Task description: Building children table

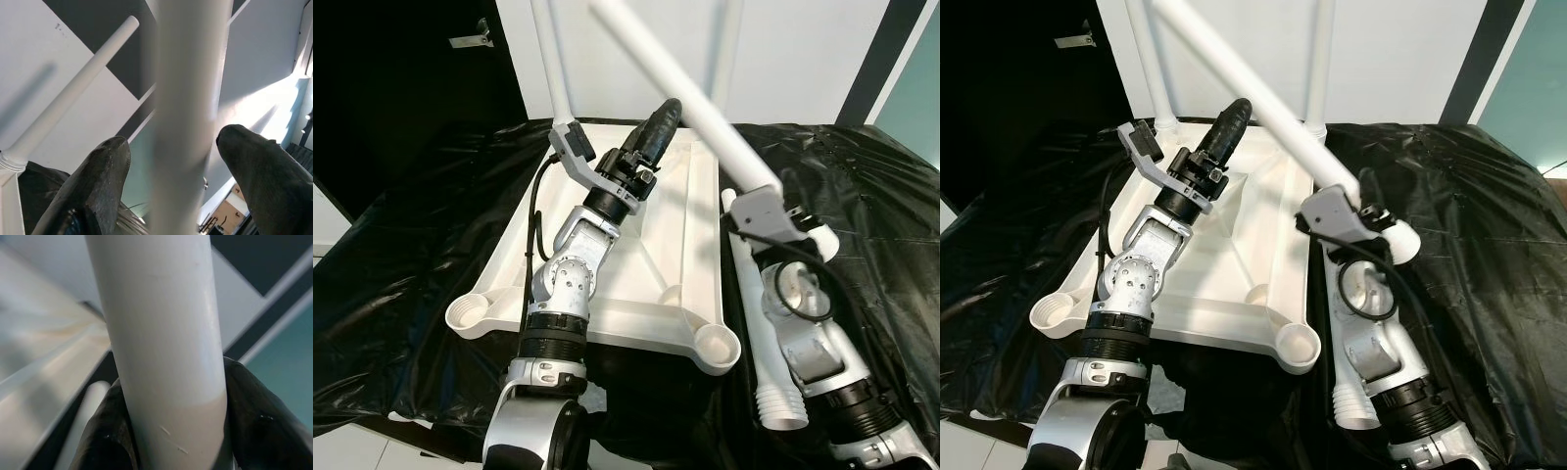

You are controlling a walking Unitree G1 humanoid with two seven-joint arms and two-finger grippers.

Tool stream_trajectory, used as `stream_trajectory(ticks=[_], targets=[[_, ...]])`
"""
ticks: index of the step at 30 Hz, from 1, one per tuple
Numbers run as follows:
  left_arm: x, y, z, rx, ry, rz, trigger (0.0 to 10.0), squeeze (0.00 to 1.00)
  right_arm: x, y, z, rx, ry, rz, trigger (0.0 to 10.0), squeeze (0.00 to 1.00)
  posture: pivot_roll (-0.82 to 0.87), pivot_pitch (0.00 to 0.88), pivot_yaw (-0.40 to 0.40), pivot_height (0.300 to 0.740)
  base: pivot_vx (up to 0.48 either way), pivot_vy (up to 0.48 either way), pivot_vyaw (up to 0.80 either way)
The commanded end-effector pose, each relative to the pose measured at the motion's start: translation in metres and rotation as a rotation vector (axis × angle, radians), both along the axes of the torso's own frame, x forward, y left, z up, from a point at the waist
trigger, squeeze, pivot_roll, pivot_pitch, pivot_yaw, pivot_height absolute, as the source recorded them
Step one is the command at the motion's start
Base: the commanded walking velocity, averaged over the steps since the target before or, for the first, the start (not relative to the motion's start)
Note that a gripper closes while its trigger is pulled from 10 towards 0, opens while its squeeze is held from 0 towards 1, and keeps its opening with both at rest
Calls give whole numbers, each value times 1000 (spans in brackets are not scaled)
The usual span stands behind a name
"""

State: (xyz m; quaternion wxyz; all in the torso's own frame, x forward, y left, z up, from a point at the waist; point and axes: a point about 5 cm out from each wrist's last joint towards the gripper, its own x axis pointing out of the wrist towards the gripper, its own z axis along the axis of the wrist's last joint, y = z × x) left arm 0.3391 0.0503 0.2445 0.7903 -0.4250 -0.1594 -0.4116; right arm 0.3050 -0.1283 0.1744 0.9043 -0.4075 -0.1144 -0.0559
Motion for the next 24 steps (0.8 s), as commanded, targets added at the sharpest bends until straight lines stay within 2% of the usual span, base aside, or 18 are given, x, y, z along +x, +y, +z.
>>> stream_trajectory(ticks=[1, 6, 11, 12, 15, 16, 17, 24], targets=[[-5, -9, 1, -16, -19, -24, 10000, 0, 1, 6, 2, -12, -12, 31, 0, 0, -65, 0, 25, 740, 0, 0, 0], [-6, -8, 2, -5, -49, -3, 10000, 0, 5, 6, -3, 31, 28, 32, 0, 0, -62, 0, 22, 740, 0, 0, 0], [-5, -10, 1, 14, -52, 8, 10000, 0, 6, 17, 1, 18, 5, 93, 0, 0, -63, 0, 23, 740, 0, 0, 0], [-5, -10, 0, 20, -51, 8, 4157, 0, 5, 20, 2, 14, -2, 109, 0, 0, -64, 0, 23, 740, 0, 0, 0], [-5, -11, 0, 23, -57, 9, 4157, 0, 5, 22, 3, 18, -3, 122, 0, 0, -65, 0, 23, 740, 0, 0, 0], [-5, -12, 0, 24, -68, 0, 0, 0, 3, 25, 4, 33, -9, 141, 7216, 0, -70, 0, 24, 740, 0, 0, 0], [-7, -13, 0, 19, -79, -14, 0, 0, 2, 27, 7, 58, -14, 156, 10000, 0, -74, 0, 26, 740, 0, 0, 0], [-13, -17, 0, 17, -111, -47, 0, 0, 2, 29, 16, 127, -19, 166, 10000, 0, -79, 0, 25, 740, 0, 0, 0]])
